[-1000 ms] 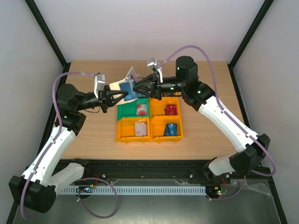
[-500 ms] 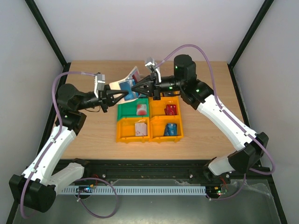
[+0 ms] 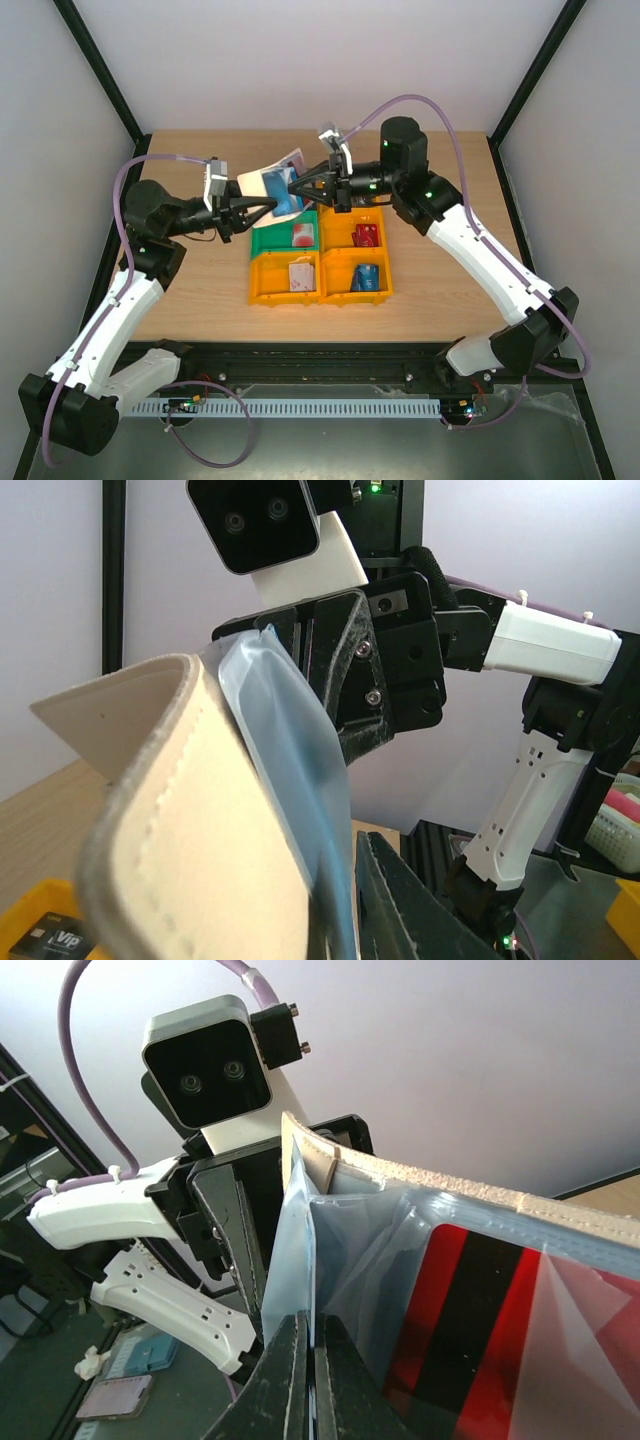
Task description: Take the credit cards out of the card holder
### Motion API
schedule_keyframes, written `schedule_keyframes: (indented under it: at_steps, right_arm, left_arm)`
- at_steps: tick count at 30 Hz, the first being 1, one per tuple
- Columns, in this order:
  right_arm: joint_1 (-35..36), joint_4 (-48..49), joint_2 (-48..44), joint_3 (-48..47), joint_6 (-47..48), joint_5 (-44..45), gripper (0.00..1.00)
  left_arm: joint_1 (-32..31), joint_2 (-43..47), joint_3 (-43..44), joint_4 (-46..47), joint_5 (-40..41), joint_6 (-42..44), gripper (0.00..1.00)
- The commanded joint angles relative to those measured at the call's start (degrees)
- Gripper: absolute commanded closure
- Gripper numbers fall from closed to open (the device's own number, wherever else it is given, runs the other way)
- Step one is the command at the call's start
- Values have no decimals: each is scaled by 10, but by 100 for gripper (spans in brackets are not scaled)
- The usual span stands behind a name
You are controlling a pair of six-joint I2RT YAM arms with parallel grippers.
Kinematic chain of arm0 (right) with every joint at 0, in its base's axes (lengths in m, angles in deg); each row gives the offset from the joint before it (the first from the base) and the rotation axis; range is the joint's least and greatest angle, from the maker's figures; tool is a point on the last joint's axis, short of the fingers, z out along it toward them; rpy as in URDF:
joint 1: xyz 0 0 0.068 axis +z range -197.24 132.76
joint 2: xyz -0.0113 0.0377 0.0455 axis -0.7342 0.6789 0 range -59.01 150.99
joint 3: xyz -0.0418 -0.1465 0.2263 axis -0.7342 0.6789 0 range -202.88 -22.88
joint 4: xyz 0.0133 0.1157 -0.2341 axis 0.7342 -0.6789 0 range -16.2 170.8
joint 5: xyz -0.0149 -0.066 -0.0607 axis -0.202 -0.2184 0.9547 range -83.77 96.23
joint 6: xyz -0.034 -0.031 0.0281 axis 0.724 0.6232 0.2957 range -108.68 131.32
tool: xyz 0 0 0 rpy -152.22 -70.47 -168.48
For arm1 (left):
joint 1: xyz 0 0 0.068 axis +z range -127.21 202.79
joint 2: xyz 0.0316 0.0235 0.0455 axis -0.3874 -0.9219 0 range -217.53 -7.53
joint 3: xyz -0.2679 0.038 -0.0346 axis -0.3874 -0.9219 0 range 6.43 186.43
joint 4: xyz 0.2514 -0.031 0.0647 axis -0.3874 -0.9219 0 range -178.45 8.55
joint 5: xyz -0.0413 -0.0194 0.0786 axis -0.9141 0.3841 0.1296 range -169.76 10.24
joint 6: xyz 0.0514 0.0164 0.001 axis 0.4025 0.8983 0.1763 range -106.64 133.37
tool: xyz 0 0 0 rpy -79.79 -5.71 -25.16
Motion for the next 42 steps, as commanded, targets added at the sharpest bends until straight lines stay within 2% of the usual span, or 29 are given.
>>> schedule_keyframes:
  at_steps: [1, 4, 12, 16, 22, 26, 35, 38, 42]
  right_arm:
    - [-16, 32, -27, 5, -10, -1, 98]
    - [-18, 32, -28, 4, -11, -6, 98]
    - [-24, 25, -30, 4, -11, -15, 98]
    - [-30, 21, -33, 7, -8, -14, 98]
    - [-32, 35, -32, 19, -31, -10, 87]
    - [-31, 45, -34, 28, -37, -9, 85]
    - [-23, 60, -29, 40, -45, 4, 86]
    - [-17, 90, -25, 38, -69, -17, 97]
    - [-19, 89, -32, 34, -52, -25, 98]
  left_arm:
    - [-3, 12, -6, 17, -17, 6, 80]
    - [-2, 13, -8, 16, -17, 5, 81]
    - [-2, 14, -8, 13, -6, 4, 97]
    - [-1, 15, -9, 12, -4, 3, 98]
    - [-2, 15, -10, 20, -8, 1, 98]
    - [-2, 14, -11, 28, -10, -2, 98]
    - [-2, 12, -11, 41, -17, -5, 98]
    - [-2, 9, -11, 43, -14, -10, 98]
    - [-2, 10, -10, 31, -1, -10, 97]
